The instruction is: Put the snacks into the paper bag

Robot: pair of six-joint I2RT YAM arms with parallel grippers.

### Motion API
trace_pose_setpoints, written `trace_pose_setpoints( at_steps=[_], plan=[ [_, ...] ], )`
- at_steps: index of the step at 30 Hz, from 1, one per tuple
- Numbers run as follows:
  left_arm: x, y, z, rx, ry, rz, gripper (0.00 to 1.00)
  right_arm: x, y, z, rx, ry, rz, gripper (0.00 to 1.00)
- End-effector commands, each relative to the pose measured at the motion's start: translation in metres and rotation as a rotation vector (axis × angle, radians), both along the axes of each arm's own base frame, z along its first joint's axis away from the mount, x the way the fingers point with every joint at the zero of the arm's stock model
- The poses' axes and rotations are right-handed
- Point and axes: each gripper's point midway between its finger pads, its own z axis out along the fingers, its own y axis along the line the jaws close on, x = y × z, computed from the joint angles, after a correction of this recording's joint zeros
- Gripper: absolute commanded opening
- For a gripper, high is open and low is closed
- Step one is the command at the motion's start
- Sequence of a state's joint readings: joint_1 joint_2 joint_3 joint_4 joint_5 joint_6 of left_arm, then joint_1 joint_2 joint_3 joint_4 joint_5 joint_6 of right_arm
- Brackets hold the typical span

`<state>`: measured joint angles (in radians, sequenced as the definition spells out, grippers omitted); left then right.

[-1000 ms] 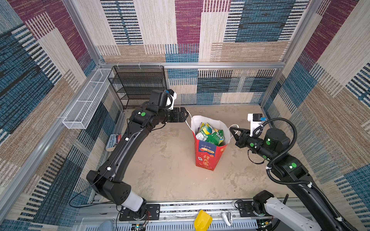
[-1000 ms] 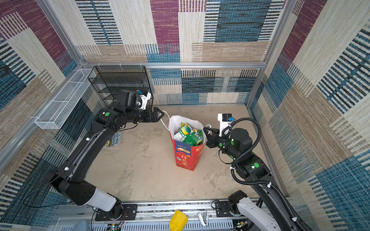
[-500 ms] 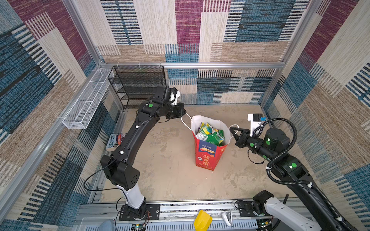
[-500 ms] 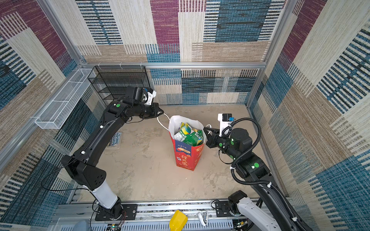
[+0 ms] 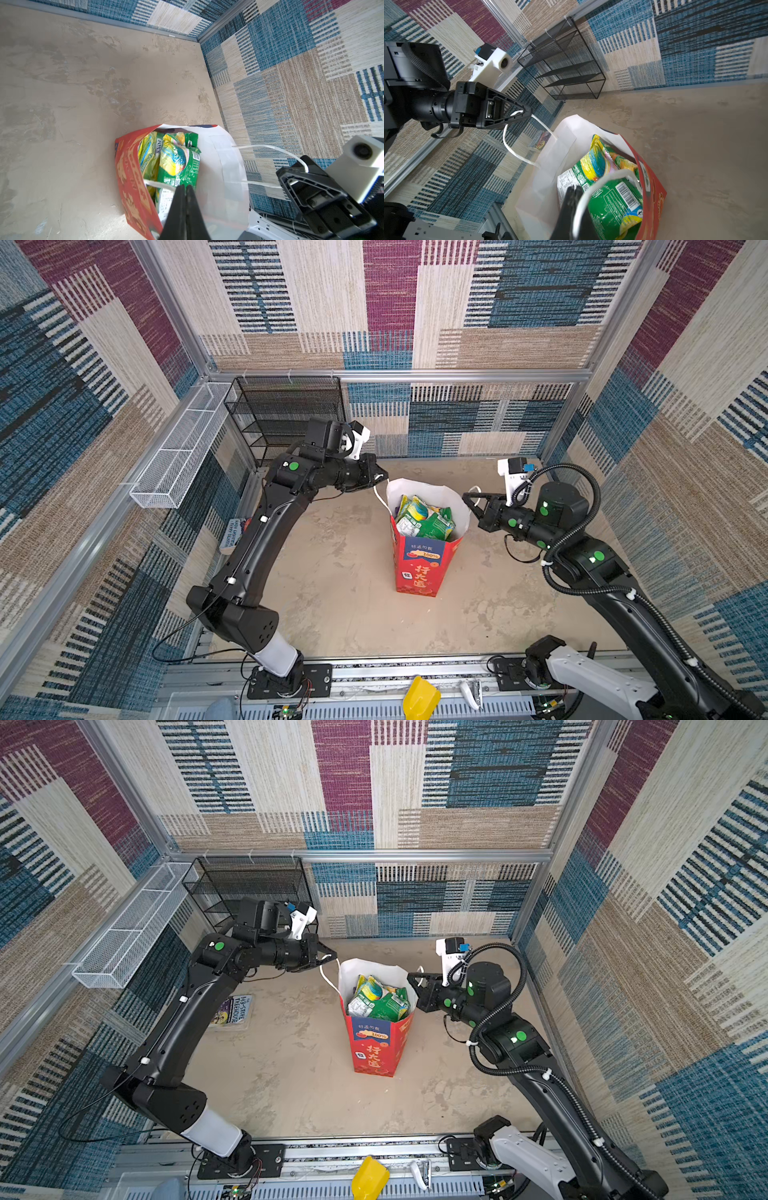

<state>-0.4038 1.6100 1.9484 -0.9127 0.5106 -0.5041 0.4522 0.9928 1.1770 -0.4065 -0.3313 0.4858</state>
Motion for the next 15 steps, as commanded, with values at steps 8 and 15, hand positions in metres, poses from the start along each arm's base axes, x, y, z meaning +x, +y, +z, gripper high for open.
trace_pose_setpoints(
  at_steps=[8,15],
  plan=[
    [-0.017,0.021,0.044,-0.044,-0.188,0.07,0.0,0.005,0.047,0.068,0.107,-0.184,0.071,0.0],
    [-0.018,0.015,0.03,-0.037,-0.126,0.016,0.0,0.017,0.074,0.052,0.098,-0.138,0.121,0.0]
  ],
)
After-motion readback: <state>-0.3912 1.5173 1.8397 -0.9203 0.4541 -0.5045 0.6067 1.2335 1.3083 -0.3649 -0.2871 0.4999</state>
